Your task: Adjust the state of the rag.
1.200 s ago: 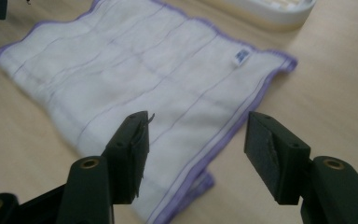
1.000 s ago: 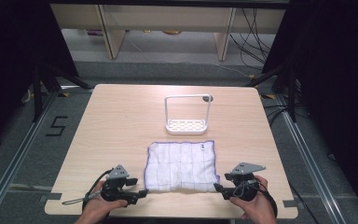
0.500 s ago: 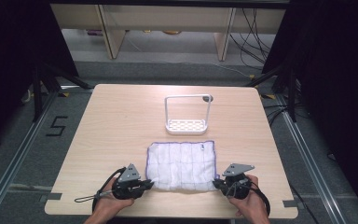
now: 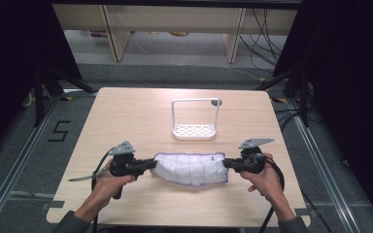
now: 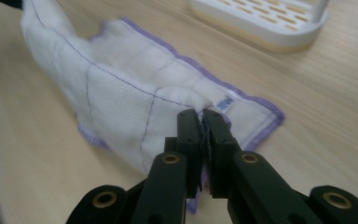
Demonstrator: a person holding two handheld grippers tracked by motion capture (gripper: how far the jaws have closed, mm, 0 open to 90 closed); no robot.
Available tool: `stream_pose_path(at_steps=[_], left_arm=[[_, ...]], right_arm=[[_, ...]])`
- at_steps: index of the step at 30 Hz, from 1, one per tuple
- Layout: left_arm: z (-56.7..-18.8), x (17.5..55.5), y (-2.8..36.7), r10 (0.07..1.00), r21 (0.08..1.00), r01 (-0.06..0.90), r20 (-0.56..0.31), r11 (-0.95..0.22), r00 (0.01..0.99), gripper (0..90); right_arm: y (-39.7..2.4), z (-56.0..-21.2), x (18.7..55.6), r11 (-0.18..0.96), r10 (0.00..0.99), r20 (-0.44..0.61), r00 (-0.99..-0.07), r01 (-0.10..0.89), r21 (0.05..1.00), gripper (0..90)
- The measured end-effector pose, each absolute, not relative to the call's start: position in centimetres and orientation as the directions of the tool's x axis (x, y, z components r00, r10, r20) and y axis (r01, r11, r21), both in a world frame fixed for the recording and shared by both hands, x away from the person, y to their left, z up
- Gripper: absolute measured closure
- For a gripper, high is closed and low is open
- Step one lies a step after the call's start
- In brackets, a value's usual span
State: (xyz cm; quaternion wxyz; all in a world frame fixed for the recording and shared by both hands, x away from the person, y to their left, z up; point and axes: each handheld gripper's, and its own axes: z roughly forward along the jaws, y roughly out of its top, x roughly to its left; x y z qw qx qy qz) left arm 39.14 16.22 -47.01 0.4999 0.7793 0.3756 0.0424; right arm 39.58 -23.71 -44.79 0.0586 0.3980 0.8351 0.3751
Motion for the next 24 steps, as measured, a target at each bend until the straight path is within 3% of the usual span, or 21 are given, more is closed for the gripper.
stream_pose_path(at_steps=[4, 9, 12, 14, 19, 24], left_arm=[[-49.1, 41.0, 15.3, 0.677, 0.776, 0.58, -0.288, -0.249, 0.677, 78.2], [-49.3, 40.7, 15.5, 0.732, 0.759, 0.581, -0.212, -0.294, 0.648, 51.3], [-48.4, 39.4, 16.0, 0.738, 0.79, 0.548, -0.19, -0.277, 0.647, 48.2], [-47.9, 38.3, 16.1, 0.737, 0.788, 0.555, -0.204, -0.267, 0.645, 43.2], [-48.7, 36.0, 15.4, 0.724, 0.777, 0.566, -0.22, -0.275, 0.654, 42.1], [-50.1, 36.3, 14.7, 0.735, 0.759, 0.564, -0.173, -0.324, 0.655, 39.5]], right_arm=[[-22.9, -47.9, 42.5, 0.443, 0.751, 0.133, -0.647, 0.643, 0.625, 85.3], [-22.7, -48.1, 42.6, 0.457, 0.78, 0.058, -0.624, 0.629, 0.629, 67.2], [-23.5, -46.7, 41.2, 0.421, 0.798, 0.053, -0.601, 0.618, 0.664, 56.2], [-24.0, -46.2, 40.0, 0.415, 0.79, 0.056, -0.611, 0.6, 0.684, 53.8], [-23.9, -47.0, 37.3, 0.413, 0.78, 0.092, -0.619, 0.619, 0.668, 49.6], [-23.1, -48.2, 36.2, 0.452, 0.771, 0.083, -0.631, 0.635, 0.626, 47.0]])
